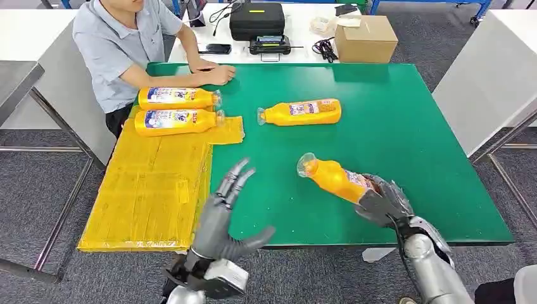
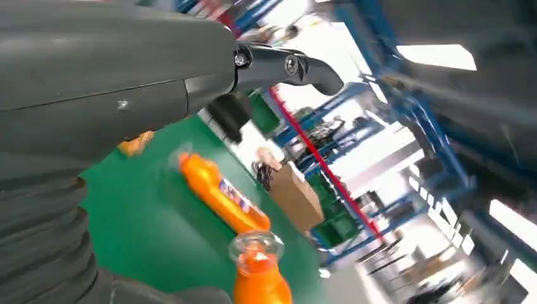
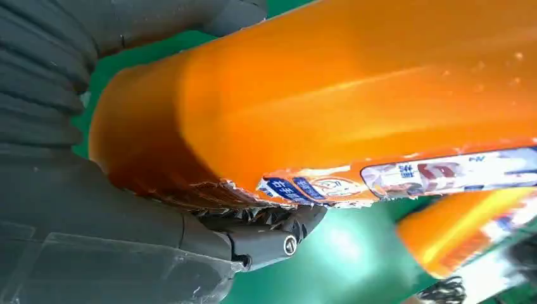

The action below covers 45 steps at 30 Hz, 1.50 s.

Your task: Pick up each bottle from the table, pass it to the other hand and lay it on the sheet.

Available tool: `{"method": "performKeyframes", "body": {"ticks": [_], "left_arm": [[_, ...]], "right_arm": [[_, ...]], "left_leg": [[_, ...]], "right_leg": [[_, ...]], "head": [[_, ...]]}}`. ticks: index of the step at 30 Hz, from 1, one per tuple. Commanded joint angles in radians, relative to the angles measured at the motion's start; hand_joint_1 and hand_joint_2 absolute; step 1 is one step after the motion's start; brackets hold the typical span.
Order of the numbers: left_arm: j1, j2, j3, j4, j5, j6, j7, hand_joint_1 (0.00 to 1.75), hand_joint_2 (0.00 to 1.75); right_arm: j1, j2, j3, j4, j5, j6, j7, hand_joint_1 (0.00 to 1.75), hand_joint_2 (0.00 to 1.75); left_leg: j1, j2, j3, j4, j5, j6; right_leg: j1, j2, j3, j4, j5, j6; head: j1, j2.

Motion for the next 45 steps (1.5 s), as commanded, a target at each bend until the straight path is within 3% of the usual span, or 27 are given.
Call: {"method": "performKeyframes", "body": {"ticks": [1, 6, 22, 45], "left_arm": [[-0.06, -0.067, 0.108, 0.289, 0.483, -0.176, 0.088, 0.0, 1.75], [-0.092, -0.033, 0.046, 0.432, 0.566, -0.235, 0.05, 0.0, 1.75], [-0.193, -0.058, 0.008, 0.431, 0.569, -0.244, 0.089, 0.0, 1.75], [-0.236, -0.078, 0.009, 0.443, 0.669, -0.208, 0.06, 0.0, 1.75]], "right_arm": [[0.085, 0.204, 0.126, -0.297, -0.118, 0.007, 0.034, 1.75, 1.75], [0.039, 0.181, 0.224, -0.215, -0.157, 0.025, 0.003, 1.75, 1.75], [-0.073, 0.232, 0.315, -0.062, -0.163, 0.028, 0.012, 1.75, 1.75], [-0.074, 0.235, 0.42, -0.033, -0.158, -0.004, -0.004, 1.75, 1.75]], "left_leg": [[0.004, 0.005, 0.001, -0.001, -0.001, -0.005], [0.001, 0.001, -0.003, -0.002, 0.001, -0.003], [0.0, -0.001, -0.012, 0.0, 0.002, -0.003], [0.001, -0.004, -0.012, 0.0, 0.001, -0.003]], "right_leg": [[0.004, 0.004, -0.001, -0.001, 0.0, -0.006], [0.001, 0.001, -0.004, -0.001, 0.001, -0.002], [0.0, 0.001, -0.011, 0.001, 0.001, -0.002], [0.001, -0.002, -0.01, 0.001, 0.0, -0.002]], "head": [[0.0, 0.0], [-0.002, 0.0], [-0.001, 0.0], [-0.001, 0.0]]}}
